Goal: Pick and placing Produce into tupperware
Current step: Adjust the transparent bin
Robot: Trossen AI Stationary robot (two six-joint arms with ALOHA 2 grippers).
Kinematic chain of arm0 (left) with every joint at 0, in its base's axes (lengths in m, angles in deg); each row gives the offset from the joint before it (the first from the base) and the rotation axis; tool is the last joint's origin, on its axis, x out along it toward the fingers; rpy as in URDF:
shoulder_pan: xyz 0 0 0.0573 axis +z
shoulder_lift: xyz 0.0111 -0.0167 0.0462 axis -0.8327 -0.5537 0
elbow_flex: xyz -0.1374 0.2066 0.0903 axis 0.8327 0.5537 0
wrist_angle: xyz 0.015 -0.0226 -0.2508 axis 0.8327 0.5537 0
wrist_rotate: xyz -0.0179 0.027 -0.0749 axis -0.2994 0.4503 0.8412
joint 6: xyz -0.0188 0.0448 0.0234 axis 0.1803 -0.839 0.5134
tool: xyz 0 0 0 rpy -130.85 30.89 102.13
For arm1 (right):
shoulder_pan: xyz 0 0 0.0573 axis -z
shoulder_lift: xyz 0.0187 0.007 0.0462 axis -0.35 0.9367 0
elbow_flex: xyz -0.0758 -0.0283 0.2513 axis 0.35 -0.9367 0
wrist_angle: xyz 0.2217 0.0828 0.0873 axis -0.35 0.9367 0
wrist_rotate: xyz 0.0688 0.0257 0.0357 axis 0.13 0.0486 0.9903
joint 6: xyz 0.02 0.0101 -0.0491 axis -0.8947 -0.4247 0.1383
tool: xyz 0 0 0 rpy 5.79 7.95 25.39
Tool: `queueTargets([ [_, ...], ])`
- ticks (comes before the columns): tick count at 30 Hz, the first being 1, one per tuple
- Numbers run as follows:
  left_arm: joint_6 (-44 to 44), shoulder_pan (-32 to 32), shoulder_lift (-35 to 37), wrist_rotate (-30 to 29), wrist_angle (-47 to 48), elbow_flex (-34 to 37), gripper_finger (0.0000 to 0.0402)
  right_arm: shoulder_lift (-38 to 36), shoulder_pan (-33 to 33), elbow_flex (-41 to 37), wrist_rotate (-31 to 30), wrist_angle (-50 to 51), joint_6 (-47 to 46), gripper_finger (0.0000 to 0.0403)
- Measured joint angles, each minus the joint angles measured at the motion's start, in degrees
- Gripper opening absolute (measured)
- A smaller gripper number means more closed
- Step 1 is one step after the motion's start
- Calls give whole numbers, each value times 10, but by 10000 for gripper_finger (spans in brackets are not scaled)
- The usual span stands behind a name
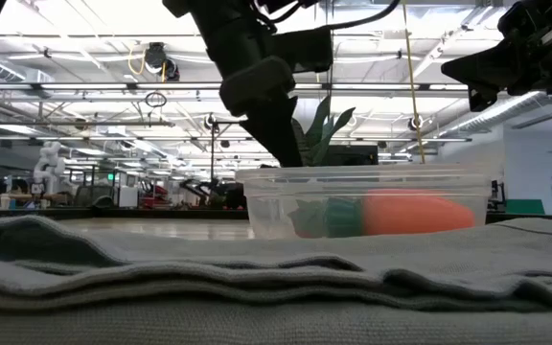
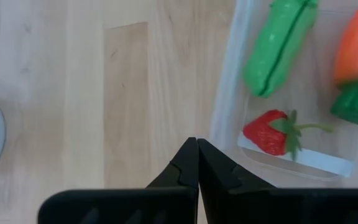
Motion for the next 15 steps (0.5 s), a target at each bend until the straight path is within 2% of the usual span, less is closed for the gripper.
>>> queueTargets([
  [10,0,10,0,14,-1,1,0,0,0,0,0,0,0,0],
  [15,4,8,-1,14,-36,33,0,0,0,0,0,0,0,0],
])
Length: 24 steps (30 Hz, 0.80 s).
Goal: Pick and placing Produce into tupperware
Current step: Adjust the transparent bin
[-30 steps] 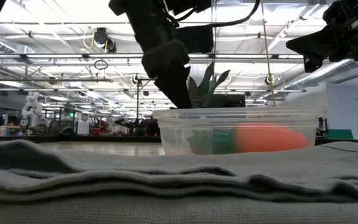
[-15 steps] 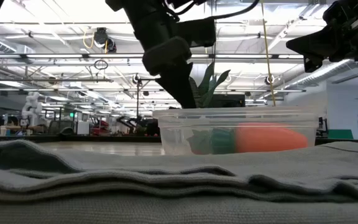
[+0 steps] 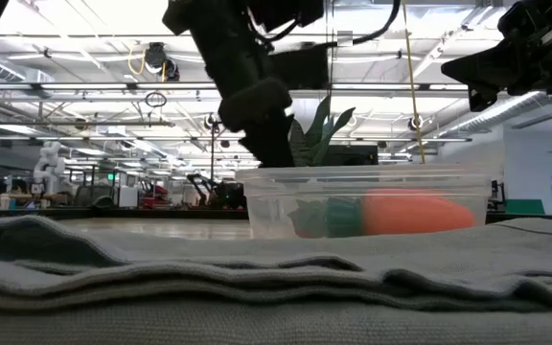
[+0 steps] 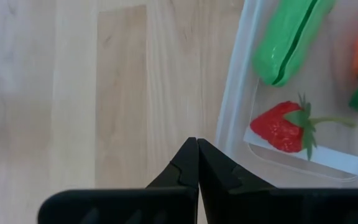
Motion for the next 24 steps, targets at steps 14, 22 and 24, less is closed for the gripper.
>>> queueTargets([
  [14,3,-4,0,29,-30,25,0,0,0,0,0,0,1,0],
  [22,9,-11,0,29,-30,25,0,0,0,0,0,0,2,0],
  [24,9,-11,0,29,-30,25,0,0,0,0,0,0,2,0],
])
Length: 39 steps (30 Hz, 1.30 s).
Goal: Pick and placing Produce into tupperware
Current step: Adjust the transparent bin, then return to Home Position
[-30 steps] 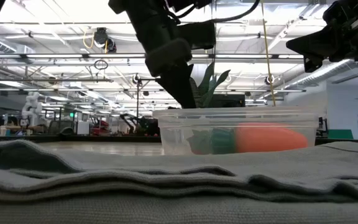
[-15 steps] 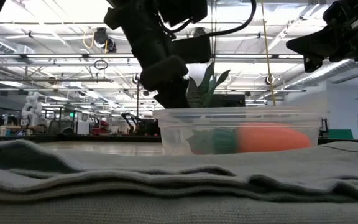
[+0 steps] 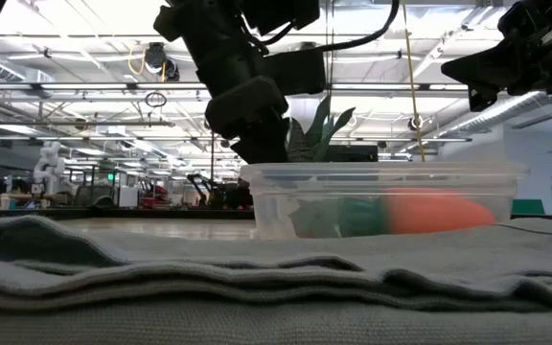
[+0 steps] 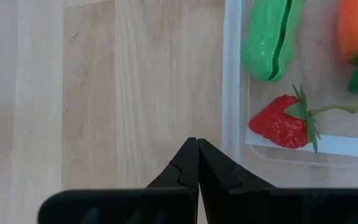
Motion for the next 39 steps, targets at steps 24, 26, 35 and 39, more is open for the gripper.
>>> queueTargets([
  [24,-39,-1,5,-88,0,0,0,0,0,0,0,0,0,0],
  [26,-64,2,13,-96,-10,0,0,0,0,0,0,0,0,0],
  [35,-144,5,94,-131,-21,-1,0,0,0,0,0,5,0,0],
  [39,-179,14,166,-140,-53,32,0,0,0,0,0,5,0,0],
])
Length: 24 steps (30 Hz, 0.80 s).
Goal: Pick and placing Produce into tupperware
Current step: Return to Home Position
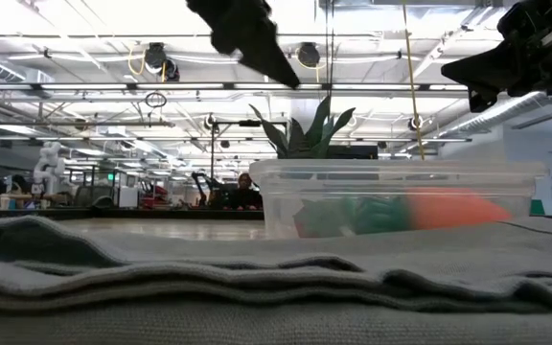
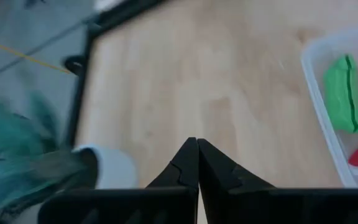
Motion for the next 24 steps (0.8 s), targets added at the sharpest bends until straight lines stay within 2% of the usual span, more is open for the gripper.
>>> queueTargets([
  [7,-21,56,165,7,-111,139,0,0,0,0,0,0,0,0],
  [10,-27,89,239,56,-159,210,0,0,0,0,0,0,0,0],
  [14,-6,149,318,165,-264,309,0,0,0,0,0,0,2,0],
  [18,71,213,346,252,-351,387,0,0,0,0,-1,0,2,0],
  [20,84,229,349,268,-372,416,0,0,0,0,-2,-1,2,0],
  [24,67,217,359,276,-435,468,0,0,0,0,-2,-3,3,0],
])
